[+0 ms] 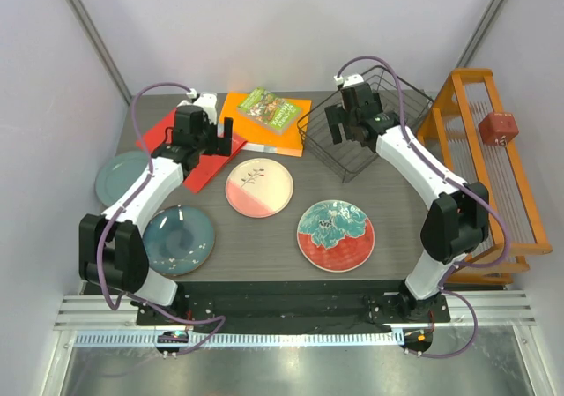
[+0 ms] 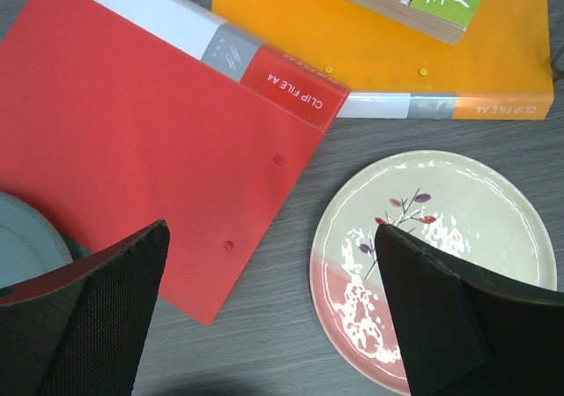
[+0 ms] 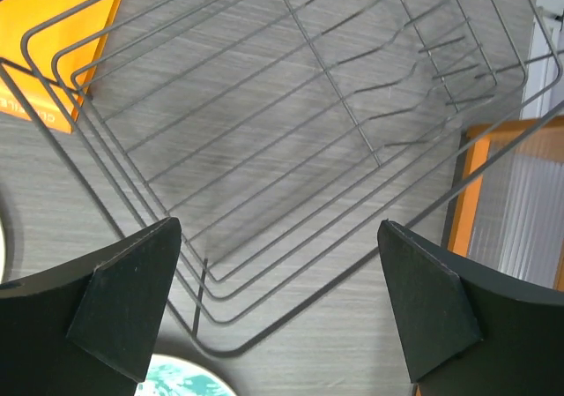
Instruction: Load the plates into the dish rack
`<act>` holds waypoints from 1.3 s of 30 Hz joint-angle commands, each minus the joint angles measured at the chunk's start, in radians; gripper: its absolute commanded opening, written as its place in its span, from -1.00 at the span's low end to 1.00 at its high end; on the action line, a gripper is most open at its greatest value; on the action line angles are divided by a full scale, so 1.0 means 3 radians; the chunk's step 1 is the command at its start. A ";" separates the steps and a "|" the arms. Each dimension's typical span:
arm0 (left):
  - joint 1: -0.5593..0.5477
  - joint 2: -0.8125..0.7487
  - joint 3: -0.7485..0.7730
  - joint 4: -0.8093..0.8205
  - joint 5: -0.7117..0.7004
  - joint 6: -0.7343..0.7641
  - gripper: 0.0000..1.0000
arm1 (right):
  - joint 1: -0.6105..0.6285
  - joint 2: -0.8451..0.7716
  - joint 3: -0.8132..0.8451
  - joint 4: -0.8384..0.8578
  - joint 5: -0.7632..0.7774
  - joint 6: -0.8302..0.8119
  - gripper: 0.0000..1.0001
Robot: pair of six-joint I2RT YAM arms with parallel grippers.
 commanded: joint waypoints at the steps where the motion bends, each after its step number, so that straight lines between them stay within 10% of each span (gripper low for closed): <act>1: 0.0007 -0.0176 -0.0054 0.0058 -0.0079 0.0061 0.99 | 0.0023 0.0037 0.0235 0.0078 -0.0029 -0.0191 0.99; 14: 0.0037 -0.0191 -0.0059 -0.0111 -0.0196 0.0000 0.99 | -0.0018 0.0486 0.0878 -0.0494 -0.1993 -0.1332 0.90; 39: 0.0088 -0.0268 -0.0274 -0.0116 -0.0145 0.0000 0.99 | -0.0018 0.1443 0.1748 -0.1226 -0.1963 -0.1756 -0.10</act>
